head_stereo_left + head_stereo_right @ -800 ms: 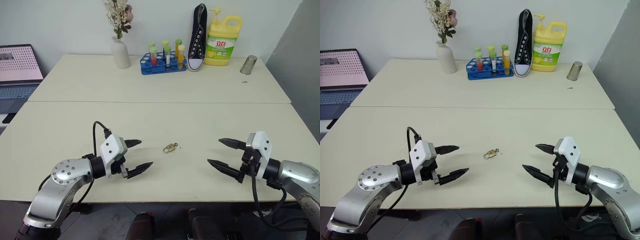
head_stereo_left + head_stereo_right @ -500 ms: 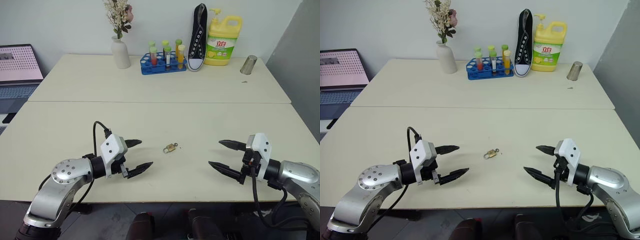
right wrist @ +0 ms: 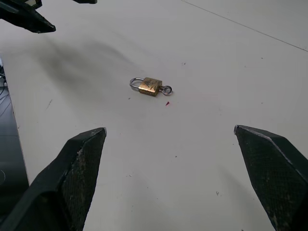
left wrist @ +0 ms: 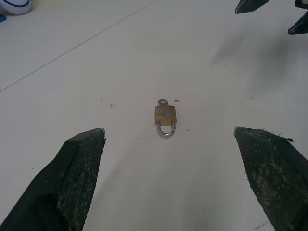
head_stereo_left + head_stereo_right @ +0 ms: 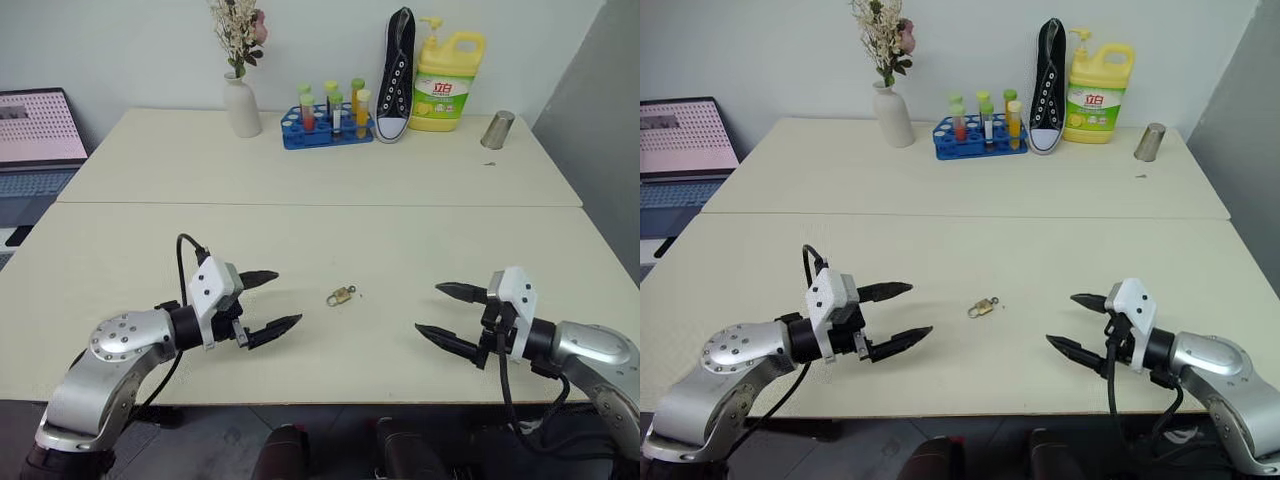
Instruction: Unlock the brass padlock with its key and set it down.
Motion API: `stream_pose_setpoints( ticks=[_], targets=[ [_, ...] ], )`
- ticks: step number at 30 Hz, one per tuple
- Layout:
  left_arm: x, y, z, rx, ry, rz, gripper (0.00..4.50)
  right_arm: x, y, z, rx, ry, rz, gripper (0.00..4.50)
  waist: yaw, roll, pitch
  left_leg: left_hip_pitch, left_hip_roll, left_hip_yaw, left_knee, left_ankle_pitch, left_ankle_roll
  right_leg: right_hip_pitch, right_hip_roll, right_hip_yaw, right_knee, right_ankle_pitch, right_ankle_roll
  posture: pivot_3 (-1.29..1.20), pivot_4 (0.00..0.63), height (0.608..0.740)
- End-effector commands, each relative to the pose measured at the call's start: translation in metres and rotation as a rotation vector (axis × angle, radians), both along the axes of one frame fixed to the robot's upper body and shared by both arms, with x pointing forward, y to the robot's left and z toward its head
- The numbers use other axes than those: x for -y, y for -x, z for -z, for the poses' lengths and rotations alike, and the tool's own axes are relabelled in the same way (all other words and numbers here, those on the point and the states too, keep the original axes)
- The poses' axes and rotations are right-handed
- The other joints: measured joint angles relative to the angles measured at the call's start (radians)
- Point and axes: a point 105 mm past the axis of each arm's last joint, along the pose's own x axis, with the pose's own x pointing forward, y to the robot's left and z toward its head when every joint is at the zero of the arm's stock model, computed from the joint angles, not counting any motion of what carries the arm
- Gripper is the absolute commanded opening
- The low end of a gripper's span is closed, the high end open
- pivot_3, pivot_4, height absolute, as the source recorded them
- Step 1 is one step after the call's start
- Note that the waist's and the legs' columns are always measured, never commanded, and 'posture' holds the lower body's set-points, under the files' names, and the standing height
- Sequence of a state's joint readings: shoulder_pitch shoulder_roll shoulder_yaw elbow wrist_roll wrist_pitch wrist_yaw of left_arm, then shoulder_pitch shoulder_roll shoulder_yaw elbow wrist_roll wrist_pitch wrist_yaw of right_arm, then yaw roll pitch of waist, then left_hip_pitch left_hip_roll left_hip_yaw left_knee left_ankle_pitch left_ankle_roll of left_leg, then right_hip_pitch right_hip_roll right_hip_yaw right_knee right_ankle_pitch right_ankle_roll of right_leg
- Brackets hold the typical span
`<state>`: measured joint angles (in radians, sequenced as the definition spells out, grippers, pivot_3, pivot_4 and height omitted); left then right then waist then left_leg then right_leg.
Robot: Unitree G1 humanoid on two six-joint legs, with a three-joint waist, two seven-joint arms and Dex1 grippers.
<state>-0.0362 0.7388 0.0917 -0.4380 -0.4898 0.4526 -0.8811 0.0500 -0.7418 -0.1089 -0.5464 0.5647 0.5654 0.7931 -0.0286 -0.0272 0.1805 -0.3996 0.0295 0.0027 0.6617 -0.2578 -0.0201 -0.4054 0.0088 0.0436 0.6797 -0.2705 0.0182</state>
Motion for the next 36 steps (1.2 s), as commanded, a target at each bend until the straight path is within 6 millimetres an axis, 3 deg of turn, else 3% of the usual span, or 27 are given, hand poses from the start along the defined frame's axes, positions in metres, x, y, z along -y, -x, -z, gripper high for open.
stream_pose_setpoints(
  ticks=[1,10,18,25,36],
  targets=[
    [0.017,0.000,0.003,-0.010,0.008,0.038,4.50,-0.011,0.003,-0.012,0.028,-0.008,-0.029,4.46,0.000,0.000,0.000,0.000,0.000,0.000,0.000,0.000,0.000,0.000,0.000,0.000,0.000,0.000,0.000,0.00,0.150,0.740],
    [0.048,-0.024,0.025,-0.025,0.013,-0.014,4.50,-0.020,0.004,-0.016,0.031,-0.009,-0.025,4.46,0.001,0.000,0.000,0.000,0.000,0.000,0.000,0.000,0.000,0.000,0.003,0.000,0.000,0.000,0.000,0.00,0.150,0.740],
    [0.059,-0.044,0.048,-0.042,-0.031,-0.066,4.50,-0.026,0.006,-0.020,0.038,-0.017,-0.022,4.46,0.001,-0.001,0.000,0.000,0.000,-0.001,0.001,0.000,0.000,0.000,0.003,0.000,0.001,0.000,0.000,0.00,0.150,0.740],
    [0.074,-0.050,0.055,-0.055,-0.027,0.004,4.50,-0.030,0.010,-0.020,0.034,-0.020,-0.022,4.46,0.002,-0.001,0.000,0.000,0.000,-0.001,0.001,0.000,0.000,0.000,0.003,0.000,0.000,0.000,0.000,0.00,0.150,0.740],
    [0.076,-0.054,0.063,-0.105,-0.063,0.038,4.50,-0.030,0.014,-0.020,0.031,-0.020,-0.003,4.46,0.001,-0.001,0.000,0.000,0.000,-0.001,0.001,0.000,0.000,0.000,0.003,0.000,0.000,0.000,0.000,0.00,0.150,0.740]
  ],
)
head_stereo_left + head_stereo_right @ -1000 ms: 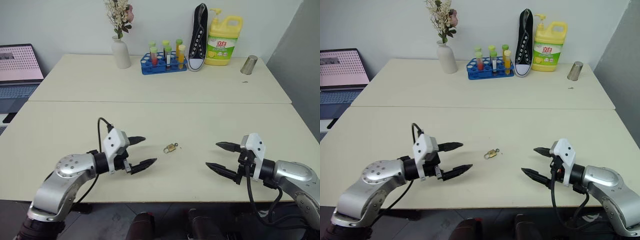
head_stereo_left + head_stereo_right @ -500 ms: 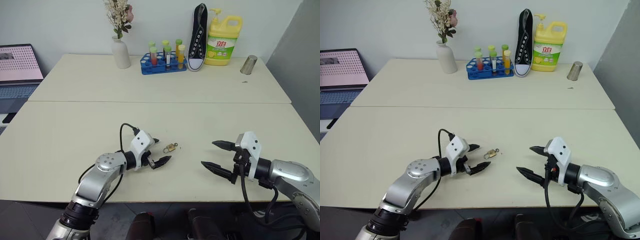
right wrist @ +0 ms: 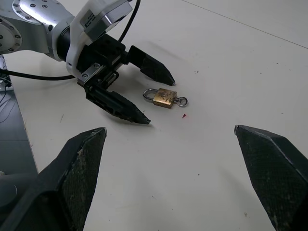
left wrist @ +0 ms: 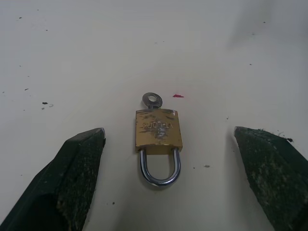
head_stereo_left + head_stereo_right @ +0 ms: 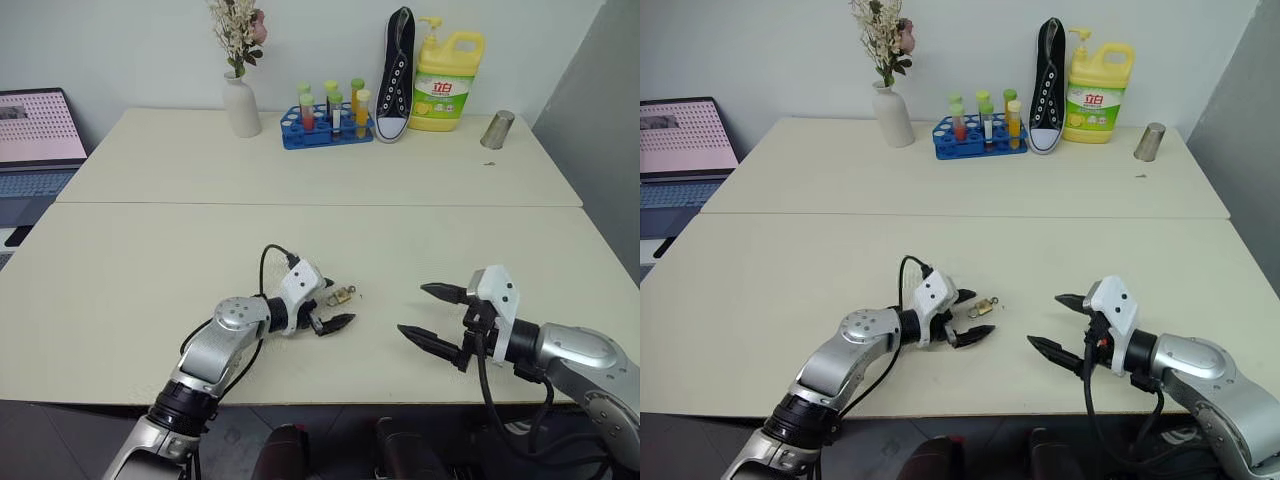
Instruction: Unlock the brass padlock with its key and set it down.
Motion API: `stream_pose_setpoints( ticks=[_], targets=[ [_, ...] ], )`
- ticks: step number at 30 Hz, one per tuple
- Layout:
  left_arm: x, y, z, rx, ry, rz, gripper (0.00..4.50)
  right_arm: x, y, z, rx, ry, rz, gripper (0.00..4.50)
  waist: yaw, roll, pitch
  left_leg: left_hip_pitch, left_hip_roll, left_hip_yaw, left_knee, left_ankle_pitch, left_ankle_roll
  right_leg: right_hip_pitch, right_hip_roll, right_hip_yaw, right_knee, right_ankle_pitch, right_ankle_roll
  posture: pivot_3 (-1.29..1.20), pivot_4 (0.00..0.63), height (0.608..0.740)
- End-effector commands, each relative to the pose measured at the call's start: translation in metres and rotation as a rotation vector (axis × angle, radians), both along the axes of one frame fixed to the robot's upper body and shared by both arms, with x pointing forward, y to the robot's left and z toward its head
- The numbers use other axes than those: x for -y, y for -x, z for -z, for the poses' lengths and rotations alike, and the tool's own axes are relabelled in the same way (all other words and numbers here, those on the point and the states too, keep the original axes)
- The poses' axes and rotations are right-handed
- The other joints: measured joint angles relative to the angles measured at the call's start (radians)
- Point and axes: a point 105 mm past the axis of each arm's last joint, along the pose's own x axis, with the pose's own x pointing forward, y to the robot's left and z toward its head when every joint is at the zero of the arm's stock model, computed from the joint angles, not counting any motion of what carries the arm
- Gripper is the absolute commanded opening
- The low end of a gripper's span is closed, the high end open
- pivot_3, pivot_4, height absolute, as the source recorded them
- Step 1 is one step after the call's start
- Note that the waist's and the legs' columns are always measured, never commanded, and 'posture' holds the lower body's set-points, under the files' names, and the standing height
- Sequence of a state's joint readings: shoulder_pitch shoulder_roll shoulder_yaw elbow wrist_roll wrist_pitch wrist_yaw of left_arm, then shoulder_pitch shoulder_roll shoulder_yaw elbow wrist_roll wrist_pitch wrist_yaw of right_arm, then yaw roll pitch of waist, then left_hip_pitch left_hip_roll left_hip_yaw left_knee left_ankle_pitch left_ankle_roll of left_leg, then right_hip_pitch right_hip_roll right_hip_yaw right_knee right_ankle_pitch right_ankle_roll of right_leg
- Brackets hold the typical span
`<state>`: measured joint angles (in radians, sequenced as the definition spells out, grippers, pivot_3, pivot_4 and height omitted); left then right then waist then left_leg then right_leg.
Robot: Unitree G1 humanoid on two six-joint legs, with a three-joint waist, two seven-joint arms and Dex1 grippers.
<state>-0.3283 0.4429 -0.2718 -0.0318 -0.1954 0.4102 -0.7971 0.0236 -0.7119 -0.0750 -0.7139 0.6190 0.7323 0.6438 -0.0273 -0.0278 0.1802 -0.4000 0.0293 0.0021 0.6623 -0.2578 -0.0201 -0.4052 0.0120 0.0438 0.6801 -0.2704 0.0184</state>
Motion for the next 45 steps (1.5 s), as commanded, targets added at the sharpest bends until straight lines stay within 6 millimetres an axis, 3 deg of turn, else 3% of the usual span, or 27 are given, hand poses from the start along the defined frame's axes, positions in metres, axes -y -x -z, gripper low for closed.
stream_pose_setpoints(
  ticks=[1,3,14,21,25,28,31,37,45],
  targets=[
    [0.001,-0.003,-0.003,0.018,-0.010,0.007,4.50,-0.004,0.005,-0.010,0.040,-0.013,-0.014,4.46,0.000,0.000,0.000,0.000,0.000,0.000,0.000,0.000,0.000,0.000,0.000,0.000,0.000,0.000,0.000,0.00,0.150,0.740],
    [0.001,-0.005,-0.003,0.021,-0.015,0.005,4.50,-0.004,0.006,-0.009,0.040,-0.012,-0.010,4.46,0.000,0.000,0.000,0.000,0.000,0.000,0.000,0.000,0.000,0.000,0.000,0.000,0.000,0.000,0.000,0.00,0.150,0.740],
    [0.005,-0.010,0.004,0.003,-0.048,0.010,0.98,-0.005,0.009,-0.011,0.041,-0.015,0.005,4.50,0.000,0.000,-0.001,0.000,0.000,0.000,0.000,0.000,0.000,0.000,0.000,0.000,0.000,0.000,0.000,0.00,0.150,0.740],
    [0.007,-0.005,0.005,-0.001,-0.041,0.048,0.96,-0.007,0.009,-0.012,0.041,-0.018,0.009,4.50,0.000,0.000,-0.001,0.000,0.000,0.000,0.000,0.000,0.000,0.000,0.000,0.000,0.000,0.000,0.000,0.00,0.150,0.740],
    [0.005,0.008,-0.004,0.057,-0.008,0.150,0.96,-0.006,0.009,-0.012,0.049,-0.011,0.009,4.50,0.000,0.000,-0.001,0.000,0.000,0.000,0.000,0.000,0.000,0.000,0.000,0.000,0.000,0.000,0.000,0.00,0.150,0.740],
    [0.000,0.026,-0.024,0.179,0.051,0.268,0.96,-0.005,0.009,-0.013,0.053,-0.008,0.010,4.50,-0.002,0.000,-0.001,0.000,0.000,0.000,0.000,0.000,0.000,0.000,0.000,0.000,0.000,0.000,0.000,0.00,0.150,0.740],
    [-0.015,0.037,-0.029,0.339,-0.045,0.364,0.96,-0.004,0.008,-0.013,0.055,-0.005,0.009,4.50,-0.001,0.000,-0.001,0.000,0.001,0.000,0.000,0.000,0.000,0.000,0.000,0.000,0.000,0.000,0.000,0.00,0.150,0.740],
    [-0.018,0.029,-0.069,0.696,-0.084,0.413,0.96,-0.009,0.011,-0.018,0.043,-0.032,-0.044,4.50,0.006,0.000,-0.001,0.000,0.000,0.000,0.001,0.000,0.000,0.000,-0.001,0.000,0.000,0.000,0.000,0.00,0.150,0.740],
    [-0.017,0.033,-0.088,1.154,-0.209,0.559,0.96,-0.018,0.015,-0.031,-0.018,-0.116,-0.135,4.50,0.001,0.000,-0.001,0.000,0.000,0.001,0.000,0.000,0.000,0.000,-0.001,0.000,-0.001,0.000,0.000,0.00,0.150,0.740]
  ],
)
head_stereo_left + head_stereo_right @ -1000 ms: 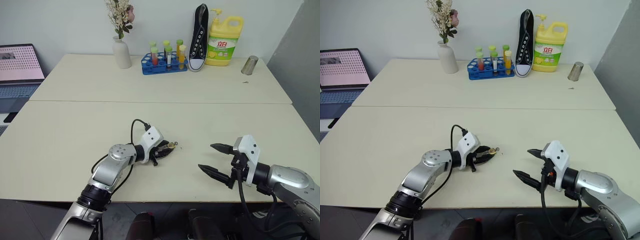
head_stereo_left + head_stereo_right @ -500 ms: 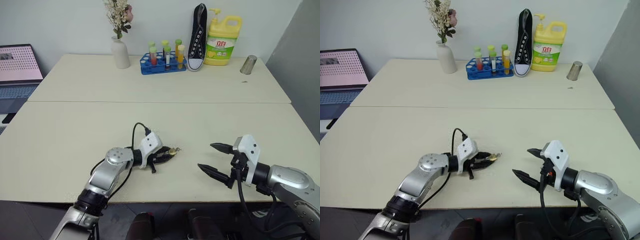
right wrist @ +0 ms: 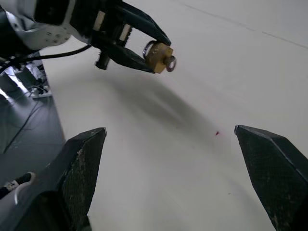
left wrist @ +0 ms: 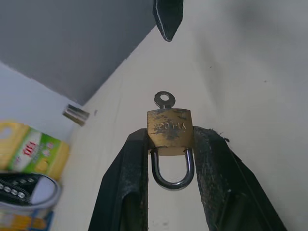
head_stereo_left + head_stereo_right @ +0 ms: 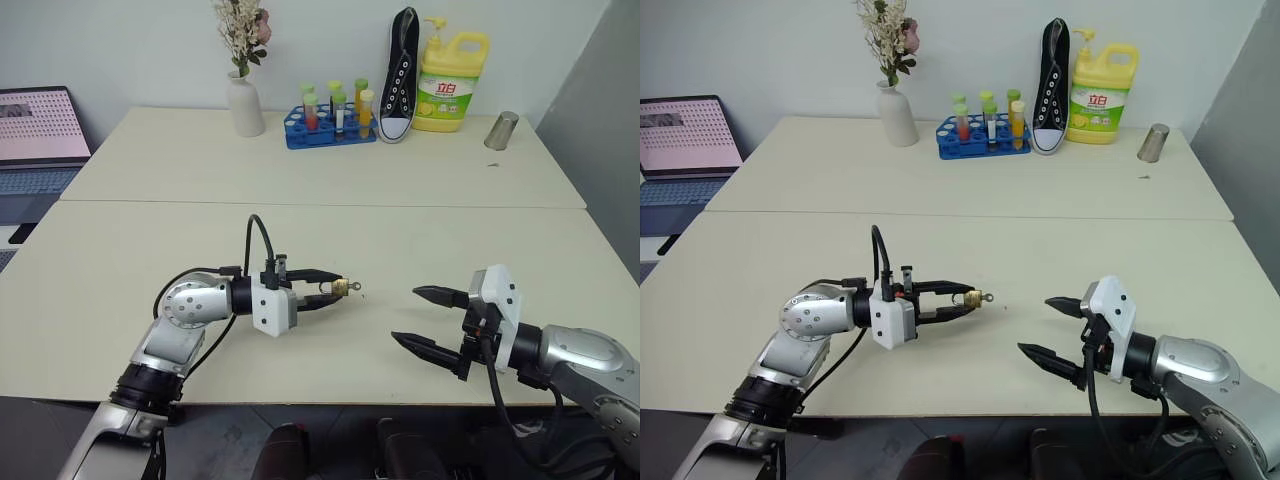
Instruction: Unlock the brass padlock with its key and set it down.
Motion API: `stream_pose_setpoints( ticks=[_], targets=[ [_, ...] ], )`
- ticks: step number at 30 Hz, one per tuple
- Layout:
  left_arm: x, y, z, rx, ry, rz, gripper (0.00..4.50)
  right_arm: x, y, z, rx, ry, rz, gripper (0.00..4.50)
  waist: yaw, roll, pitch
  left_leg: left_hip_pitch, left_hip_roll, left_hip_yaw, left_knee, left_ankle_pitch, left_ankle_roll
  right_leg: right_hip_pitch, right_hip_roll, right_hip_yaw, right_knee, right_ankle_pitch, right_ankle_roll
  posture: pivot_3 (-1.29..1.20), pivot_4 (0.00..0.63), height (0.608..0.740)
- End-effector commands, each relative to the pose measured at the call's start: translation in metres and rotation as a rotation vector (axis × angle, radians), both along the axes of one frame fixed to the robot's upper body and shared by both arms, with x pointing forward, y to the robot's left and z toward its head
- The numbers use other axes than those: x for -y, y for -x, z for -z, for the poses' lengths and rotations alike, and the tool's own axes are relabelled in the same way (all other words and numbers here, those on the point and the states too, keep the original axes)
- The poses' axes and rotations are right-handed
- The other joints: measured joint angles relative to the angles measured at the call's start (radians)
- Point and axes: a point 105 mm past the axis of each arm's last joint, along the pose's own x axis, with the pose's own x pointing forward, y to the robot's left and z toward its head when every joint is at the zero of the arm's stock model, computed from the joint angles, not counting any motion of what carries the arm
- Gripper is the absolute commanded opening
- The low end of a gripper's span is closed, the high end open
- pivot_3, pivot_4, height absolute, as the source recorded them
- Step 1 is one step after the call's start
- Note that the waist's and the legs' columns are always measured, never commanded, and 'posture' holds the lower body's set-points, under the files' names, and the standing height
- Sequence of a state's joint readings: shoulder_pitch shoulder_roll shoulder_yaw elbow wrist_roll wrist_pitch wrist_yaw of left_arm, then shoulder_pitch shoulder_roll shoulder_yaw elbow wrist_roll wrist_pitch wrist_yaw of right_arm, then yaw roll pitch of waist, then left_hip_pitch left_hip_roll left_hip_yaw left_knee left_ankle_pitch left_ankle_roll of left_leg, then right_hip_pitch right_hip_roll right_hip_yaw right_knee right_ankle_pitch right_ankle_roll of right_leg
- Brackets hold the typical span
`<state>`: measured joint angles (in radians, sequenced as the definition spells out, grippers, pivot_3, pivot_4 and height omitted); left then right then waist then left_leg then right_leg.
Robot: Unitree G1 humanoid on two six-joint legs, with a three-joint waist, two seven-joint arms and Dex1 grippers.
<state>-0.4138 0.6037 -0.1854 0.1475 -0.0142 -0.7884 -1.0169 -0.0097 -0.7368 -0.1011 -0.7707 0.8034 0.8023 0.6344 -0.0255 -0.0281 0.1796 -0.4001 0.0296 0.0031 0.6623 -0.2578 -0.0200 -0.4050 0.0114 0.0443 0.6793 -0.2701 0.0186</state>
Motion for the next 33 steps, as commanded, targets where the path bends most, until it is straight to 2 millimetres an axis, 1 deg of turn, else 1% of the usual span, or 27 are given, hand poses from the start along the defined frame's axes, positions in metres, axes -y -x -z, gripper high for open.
stream_pose_setpoints(
  ticks=[1,7,11,17,22,26,29,33],
  targets=[
    [0.003,0.006,-0.012,0.187,0.013,0.068,0.96,-0.005,-0.002,-0.017,0.018,-0.058,-0.027,4.50,-0.001,0.000,0.000,0.000,0.000,0.000,0.000,0.000,0.000,0.000,0.000,0.000,0.000,0.000,0.000,0.00,0.150,0.740],
    [0.007,0.009,-0.014,0.278,0.041,0.120,0.96,-0.019,-0.009,-0.023,-0.025,-0.106,-0.074,4.50,-0.001,0.000,0.000,0.000,0.000,0.000,0.000,0.000,0.000,0.000,0.000,0.000,0.000,0.000,0.000,0.00,0.150,0.740],
    [0.008,0.006,-0.014,0.284,0.044,0.115,0.96,-0.025,-0.011,-0.024,-0.044,-0.117,-0.095,4.50,-0.001,0.000,0.000,0.000,0.000,0.000,0.000,0.000,0.000,0.000,0.000,-0.001,0.000,0.000,0.000,0.00,0.150,0.740],
    [0.009,0.007,-0.014,0.297,0.047,0.124,0.96,-0.033,-0.016,-0.022,-0.064,-0.133,-0.111,4.50,-0.002,0.000,0.000,0.000,0.000,0.000,0.000,0.000,0.000,0.000,0.000,-0.001,0.001,0.000,0.000,0.00,0.150,0.740],
    [0.012,0.007,-0.014,0.298,0.049,0.135,0.96,-0.039,-0.026,-0.014,-0.096,-0.146,-0.115,4.50,-0.002,0.000,0.000,0.000,0.001,0.000,0.000,0.000,0.000,0.000,0.000,-0.001,0.001,0.000,0.000,0.00,0.150,0.740],
    [0.012,0.007,-0.014,0.299,0.049,0.137,0.96,-0.041,-0.031,-0.012,-0.111,-0.150,-0.115,4.50,-0.002,0.000,0.000,0.000,0.000,-0.001,0.000,0.000,0.000,0.000,0.000,-0.001,0.001,0.000,0.000,0.00,0.150,0.740],
    [0.013,0.008,-0.014,0.299,0.050,0.139,0.96,-0.041,-0.033,-0.012,-0.123,-0.163,-0.114,3.91,-0.002,0.000,0.000,0.000,0.000,0.000,0.000,0.000,0.000,0.000,0.000,-0.001,0.001,0.000,0.000,0.00,0.150,0.740],
    [0.014,0.008,-0.015,0.301,0.051,0.140,0.96,-0.041,-0.034,-0.013,-0.133,-0.170,-0.121,2.43,-0.002,0.000,0.000,0.000,0.001,-0.001,0.000,0.000,0.000,0.000,0.000,-0.001,0.001,0.000,0.000,0.00,0.150,0.740]
  ],
)
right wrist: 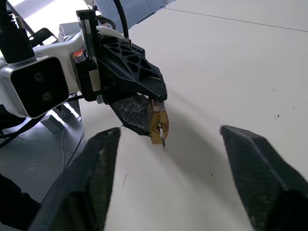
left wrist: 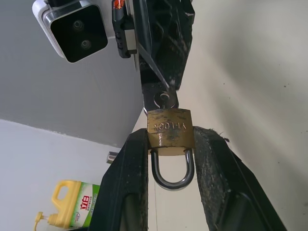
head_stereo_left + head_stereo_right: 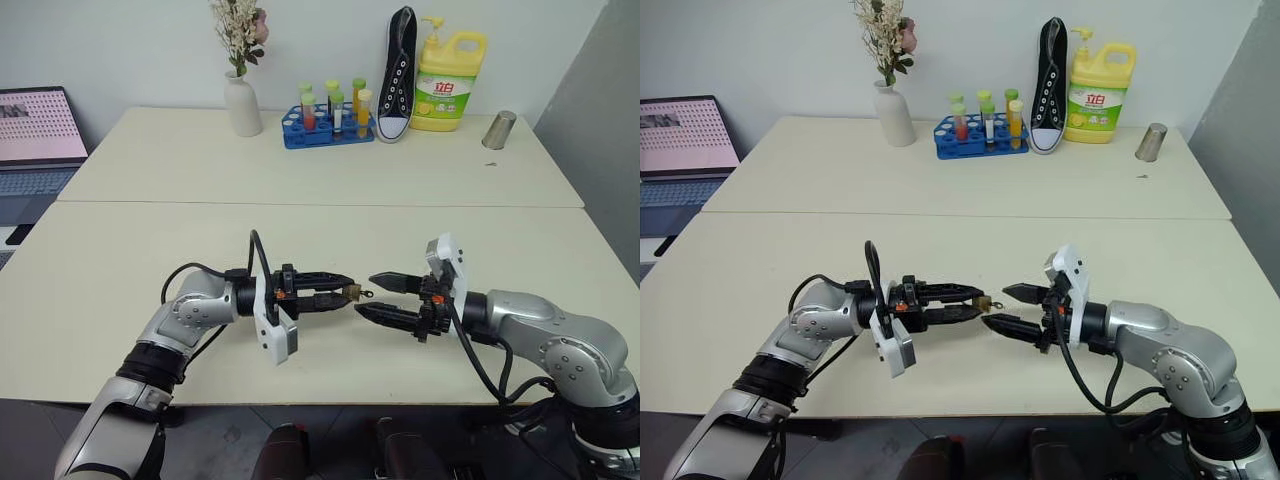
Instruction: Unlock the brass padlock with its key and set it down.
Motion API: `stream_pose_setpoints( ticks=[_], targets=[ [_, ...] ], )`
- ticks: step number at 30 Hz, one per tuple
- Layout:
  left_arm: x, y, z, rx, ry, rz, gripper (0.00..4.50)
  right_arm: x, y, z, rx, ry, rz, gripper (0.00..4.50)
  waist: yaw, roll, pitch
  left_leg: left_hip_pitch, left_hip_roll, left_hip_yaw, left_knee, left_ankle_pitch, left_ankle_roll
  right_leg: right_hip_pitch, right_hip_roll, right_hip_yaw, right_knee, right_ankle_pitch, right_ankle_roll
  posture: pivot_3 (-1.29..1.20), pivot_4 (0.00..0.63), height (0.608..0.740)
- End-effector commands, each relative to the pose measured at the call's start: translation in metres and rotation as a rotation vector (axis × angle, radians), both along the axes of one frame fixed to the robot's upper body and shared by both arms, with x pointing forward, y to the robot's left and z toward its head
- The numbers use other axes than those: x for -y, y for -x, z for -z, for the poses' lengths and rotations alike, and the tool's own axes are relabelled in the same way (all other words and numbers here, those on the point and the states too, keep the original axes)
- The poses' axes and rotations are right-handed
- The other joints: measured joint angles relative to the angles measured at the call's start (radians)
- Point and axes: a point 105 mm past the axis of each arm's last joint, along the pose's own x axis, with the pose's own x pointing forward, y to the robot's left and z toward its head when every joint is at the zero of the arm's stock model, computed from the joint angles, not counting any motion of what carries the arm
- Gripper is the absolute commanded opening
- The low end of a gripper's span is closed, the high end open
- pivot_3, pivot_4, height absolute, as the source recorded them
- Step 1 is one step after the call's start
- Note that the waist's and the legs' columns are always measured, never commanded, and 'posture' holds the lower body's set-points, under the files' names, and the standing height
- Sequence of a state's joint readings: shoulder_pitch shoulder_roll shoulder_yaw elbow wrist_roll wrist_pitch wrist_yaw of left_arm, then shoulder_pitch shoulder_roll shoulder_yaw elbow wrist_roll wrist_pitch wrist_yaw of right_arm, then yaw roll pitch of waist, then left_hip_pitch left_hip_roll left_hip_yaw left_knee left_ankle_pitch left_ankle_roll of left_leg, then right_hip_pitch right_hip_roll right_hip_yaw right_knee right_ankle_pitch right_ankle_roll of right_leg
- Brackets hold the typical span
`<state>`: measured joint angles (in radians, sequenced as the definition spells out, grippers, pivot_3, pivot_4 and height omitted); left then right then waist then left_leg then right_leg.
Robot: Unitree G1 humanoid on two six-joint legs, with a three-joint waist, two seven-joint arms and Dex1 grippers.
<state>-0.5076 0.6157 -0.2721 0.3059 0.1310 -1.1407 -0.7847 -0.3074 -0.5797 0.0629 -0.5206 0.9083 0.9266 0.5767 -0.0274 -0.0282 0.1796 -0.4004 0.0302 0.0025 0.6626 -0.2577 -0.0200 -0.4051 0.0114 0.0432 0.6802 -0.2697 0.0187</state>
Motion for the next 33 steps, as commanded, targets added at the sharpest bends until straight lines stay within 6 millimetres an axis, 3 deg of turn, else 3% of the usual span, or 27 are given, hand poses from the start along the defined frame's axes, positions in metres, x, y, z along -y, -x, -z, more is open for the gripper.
stream_pose_setpoints(
  ticks=[1,6,7,18,33],
  targets=[
    [0.002,0.002,-0.010,0.042,0.016,0.014,0.96,-0.002,0.002,-0.011,0.030,-0.026,-0.034,2.03,0.000,0.000,0.000,0.000,0.000,0.000,0.000,0.000,0.000,0.000,0.000,0.000,0.000,0.000,0.000,0.00,0.150,0.740],
    [0.002,0.002,-0.010,0.043,0.015,0.012,0.96,0.000,0.003,-0.012,0.024,-0.022,-0.041,0.17,0.000,0.000,0.000,0.000,0.000,0.000,0.000,0.000,0.000,0.000,0.000,0.000,0.000,0.000,0.000,0.00,0.150,0.740],
    [0.002,0.002,-0.010,0.043,0.013,0.011,0.96,0.001,0.003,-0.012,0.024,-0.023,-0.041,0.00,0.000,0.000,0.000,0.000,0.000,0.000,0.000,0.000,0.000,0.000,0.000,0.000,0.000,0.000,0.000,0.00,0.150,0.740],
    [0.002,0.004,-0.007,0.050,0.000,0.015,0.96,0.004,0.001,-0.018,-0.028,-0.066,-0.036,0.00,0.000,0.000,0.000,0.000,0.000,0.000,0.000,0.000,0.000,0.000,0.000,0.000,0.000,0.000,0.000,0.00,0.150,0.740],
    [0.004,0.009,-0.002,0.078,-0.029,0.050,0.96,0.007,-0.022,-0.020,-0.442,-0.159,0.006,0.00,-0.002,0.000,0.000,0.000,0.001,0.000,0.000,0.000,0.000,0.000,-0.003,0.000,0.000,0.003,-0.005,0.00,0.150,0.740]
  ],
)
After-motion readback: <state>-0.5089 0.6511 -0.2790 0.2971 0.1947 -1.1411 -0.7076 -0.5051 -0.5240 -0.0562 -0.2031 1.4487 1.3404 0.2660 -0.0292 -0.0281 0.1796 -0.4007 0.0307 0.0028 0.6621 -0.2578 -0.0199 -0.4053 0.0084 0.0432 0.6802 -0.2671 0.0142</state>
